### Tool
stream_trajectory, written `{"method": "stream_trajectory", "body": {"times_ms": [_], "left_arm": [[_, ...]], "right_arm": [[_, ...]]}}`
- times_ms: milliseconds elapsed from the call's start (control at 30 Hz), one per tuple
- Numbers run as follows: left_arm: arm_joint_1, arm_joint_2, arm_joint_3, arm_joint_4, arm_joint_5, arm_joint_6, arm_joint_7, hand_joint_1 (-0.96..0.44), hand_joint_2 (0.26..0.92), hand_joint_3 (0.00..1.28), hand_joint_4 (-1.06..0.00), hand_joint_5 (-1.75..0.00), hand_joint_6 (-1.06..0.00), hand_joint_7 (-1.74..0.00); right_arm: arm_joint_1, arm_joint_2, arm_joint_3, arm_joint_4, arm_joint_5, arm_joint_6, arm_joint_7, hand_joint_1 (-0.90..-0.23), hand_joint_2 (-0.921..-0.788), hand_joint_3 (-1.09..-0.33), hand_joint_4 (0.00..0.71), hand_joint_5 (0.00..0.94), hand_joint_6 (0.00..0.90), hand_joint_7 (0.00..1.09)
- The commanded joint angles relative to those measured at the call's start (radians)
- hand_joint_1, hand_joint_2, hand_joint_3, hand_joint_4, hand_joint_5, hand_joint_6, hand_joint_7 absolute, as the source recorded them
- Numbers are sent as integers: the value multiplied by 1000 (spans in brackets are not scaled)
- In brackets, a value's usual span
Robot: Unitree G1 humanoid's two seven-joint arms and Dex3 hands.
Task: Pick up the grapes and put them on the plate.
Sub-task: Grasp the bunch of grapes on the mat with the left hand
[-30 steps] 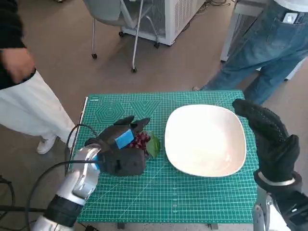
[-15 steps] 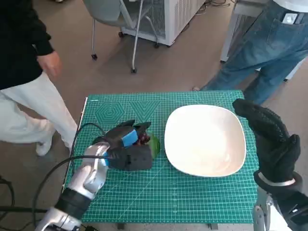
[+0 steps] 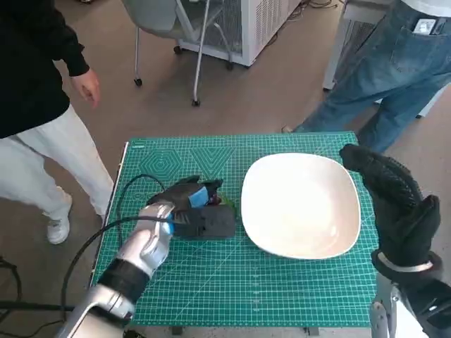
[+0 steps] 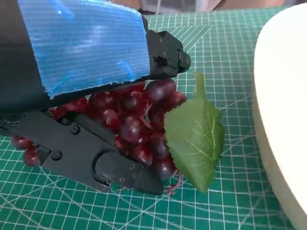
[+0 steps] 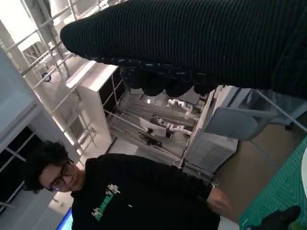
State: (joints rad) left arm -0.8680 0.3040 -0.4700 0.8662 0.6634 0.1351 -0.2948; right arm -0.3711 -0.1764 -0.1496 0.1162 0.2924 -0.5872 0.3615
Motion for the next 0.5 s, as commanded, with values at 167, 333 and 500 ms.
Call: {"method": "stream_trajectory", "body": {"times_ms": [167, 333, 500], "left_arm": [[-54, -31, -29, 120, 9, -6, 33, -382, 741, 0, -56, -7, -225, -2], [-70, -42, -32, 169, 0, -17, 49, -356, 740, 0, -76, -10, -238, -8], [-84, -51, -29, 216, -9, -36, 70, -326, 740, 0, -95, -12, -264, -18]], "right_arm": [[27, -5, 2, -8, 0, 16, 7, -569, -921, -614, 362, 0, 76, 561], [25, -8, 1, -5, 1, 16, 10, -567, -921, -615, 360, 0, 73, 566], [24, -9, 1, -8, -2, 17, 9, -566, -921, -617, 358, 0, 70, 571]]}}
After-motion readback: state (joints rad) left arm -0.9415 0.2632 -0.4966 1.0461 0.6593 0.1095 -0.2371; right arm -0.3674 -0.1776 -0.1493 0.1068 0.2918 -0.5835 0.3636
